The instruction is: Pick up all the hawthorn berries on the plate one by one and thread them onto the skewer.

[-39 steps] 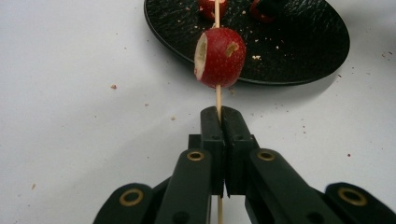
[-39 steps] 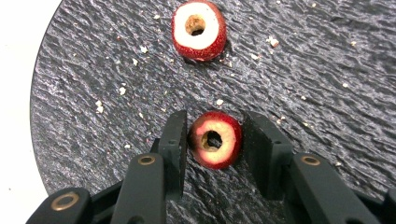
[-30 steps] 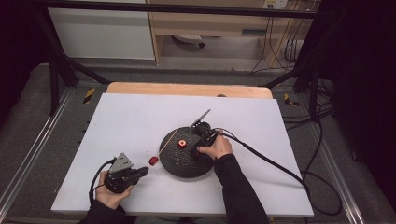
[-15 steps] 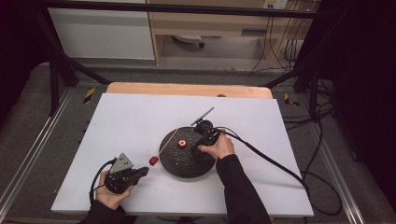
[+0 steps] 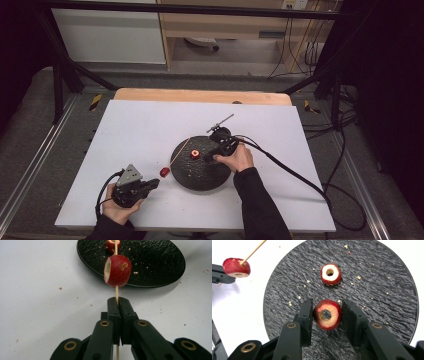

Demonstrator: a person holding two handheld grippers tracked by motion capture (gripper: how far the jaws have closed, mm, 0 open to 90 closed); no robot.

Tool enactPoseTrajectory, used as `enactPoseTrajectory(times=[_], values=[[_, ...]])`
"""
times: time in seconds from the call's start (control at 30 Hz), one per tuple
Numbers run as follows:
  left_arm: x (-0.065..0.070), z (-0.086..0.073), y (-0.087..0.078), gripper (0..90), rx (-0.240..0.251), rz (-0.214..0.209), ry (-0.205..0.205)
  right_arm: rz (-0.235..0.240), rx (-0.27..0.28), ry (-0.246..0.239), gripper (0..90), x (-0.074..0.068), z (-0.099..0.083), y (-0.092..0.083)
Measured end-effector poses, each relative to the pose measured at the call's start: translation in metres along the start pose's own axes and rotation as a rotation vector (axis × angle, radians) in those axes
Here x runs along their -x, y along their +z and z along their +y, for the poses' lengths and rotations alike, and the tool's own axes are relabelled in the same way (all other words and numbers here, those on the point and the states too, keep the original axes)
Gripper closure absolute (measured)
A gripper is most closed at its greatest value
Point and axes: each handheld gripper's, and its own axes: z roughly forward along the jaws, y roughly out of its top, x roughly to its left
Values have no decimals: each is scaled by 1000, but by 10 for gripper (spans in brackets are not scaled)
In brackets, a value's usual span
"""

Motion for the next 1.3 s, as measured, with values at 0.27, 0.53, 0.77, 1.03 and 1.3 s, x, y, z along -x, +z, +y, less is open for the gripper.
enactPoseTrajectory(times=[0.27, 0.53, 0.77, 1.03, 1.3], values=[[1, 0, -1, 884, 5, 0, -6, 5, 62, 3, 630, -1, -5, -8], [2, 0, -1, 884, 12, 4, -9, 21, 176, 39, 630, -1, -14, -12], [3, 0, -1, 884, 16, 2, -11, 41, 318, 76, 630, 0, -26, -13], [5, 1, 0, 884, 23, 1, -13, 63, 460, 121, 630, -1, -38, -14], [8, 1, 0, 884, 33, -1, -19, 89, 569, 169, 630, 0, -47, -14]])
